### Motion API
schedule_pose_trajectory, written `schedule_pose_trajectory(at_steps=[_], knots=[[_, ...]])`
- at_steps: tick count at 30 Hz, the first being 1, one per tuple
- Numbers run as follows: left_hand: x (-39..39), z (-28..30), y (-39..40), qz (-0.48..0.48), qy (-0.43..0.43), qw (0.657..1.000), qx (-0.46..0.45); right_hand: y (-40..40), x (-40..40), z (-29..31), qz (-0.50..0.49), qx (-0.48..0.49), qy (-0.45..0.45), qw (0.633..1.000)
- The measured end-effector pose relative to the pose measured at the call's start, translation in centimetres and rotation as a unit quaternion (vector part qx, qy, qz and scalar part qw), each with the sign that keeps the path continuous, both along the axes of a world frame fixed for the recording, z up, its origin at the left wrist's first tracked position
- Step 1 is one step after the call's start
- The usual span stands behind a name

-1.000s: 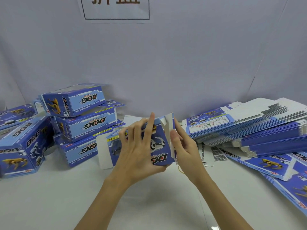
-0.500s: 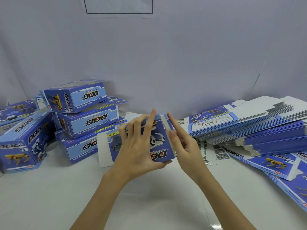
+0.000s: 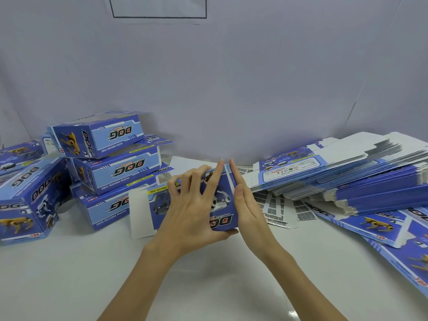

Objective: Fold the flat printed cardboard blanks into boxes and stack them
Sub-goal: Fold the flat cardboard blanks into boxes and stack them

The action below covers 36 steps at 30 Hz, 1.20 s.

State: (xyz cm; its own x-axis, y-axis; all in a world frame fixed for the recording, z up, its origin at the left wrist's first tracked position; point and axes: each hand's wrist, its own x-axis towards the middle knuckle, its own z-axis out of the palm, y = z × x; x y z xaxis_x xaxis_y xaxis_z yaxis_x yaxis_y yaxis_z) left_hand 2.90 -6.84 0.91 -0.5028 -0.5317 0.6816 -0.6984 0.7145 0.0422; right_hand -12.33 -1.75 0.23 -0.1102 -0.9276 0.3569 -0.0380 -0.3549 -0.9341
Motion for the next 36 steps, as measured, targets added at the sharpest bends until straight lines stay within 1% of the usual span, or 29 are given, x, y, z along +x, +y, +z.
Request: schedule_pose_trajectory(at_steps=[4,8,9,12,14,17,24,28,32,36], knots=[[0.1,0.0,0.1,0.001,-0.009,1.0,0.012,-0.1,-0.7,-0.2,0.03,-0.006,0.034,0.999],[0.2,0.0,0.0,0.001,-0.019,0.999,0.026,-0.2,-1.1,-0.1,0.02,-0.03,0.115,0.993],[0.2,0.0,-0.1,0.001,-0.017,1.0,0.025,-0.1,-1.1,-0.1,0.029,-0.033,0.108,0.993],[0.3,0.2,-0.3,0.0,0.011,1.0,0.024,0.1,-1.3,0.2,0.07,-0.008,-0.003,0.998],[0.7,0.6,-0.6,0.004,0.043,0.998,0.038,0.3,-1.4,0.9,0.072,0.002,-0.026,0.997],[1.4,0.9,-0.8,0.003,0.073,0.995,0.066,0.4,-1.2,1.5,0.064,0.0,-0.01,0.998],[1.5,0.5,-1.1,0.003,0.073,0.993,0.089,0.0,-1.1,0.7,0.054,0.001,0.014,0.998],[1.3,0.3,-1.1,-0.001,0.088,0.991,0.097,-0.3,-0.4,-0.1,0.019,-0.016,0.018,1.0],[1.0,0.4,-0.8,-0.036,0.084,0.993,0.078,-0.4,-0.2,-0.4,-0.007,-0.029,0.003,1.0],[1.0,0.8,-0.7,-0.056,0.108,0.989,0.088,-0.3,-0.8,0.1,0.007,-0.021,-0.042,0.999]])
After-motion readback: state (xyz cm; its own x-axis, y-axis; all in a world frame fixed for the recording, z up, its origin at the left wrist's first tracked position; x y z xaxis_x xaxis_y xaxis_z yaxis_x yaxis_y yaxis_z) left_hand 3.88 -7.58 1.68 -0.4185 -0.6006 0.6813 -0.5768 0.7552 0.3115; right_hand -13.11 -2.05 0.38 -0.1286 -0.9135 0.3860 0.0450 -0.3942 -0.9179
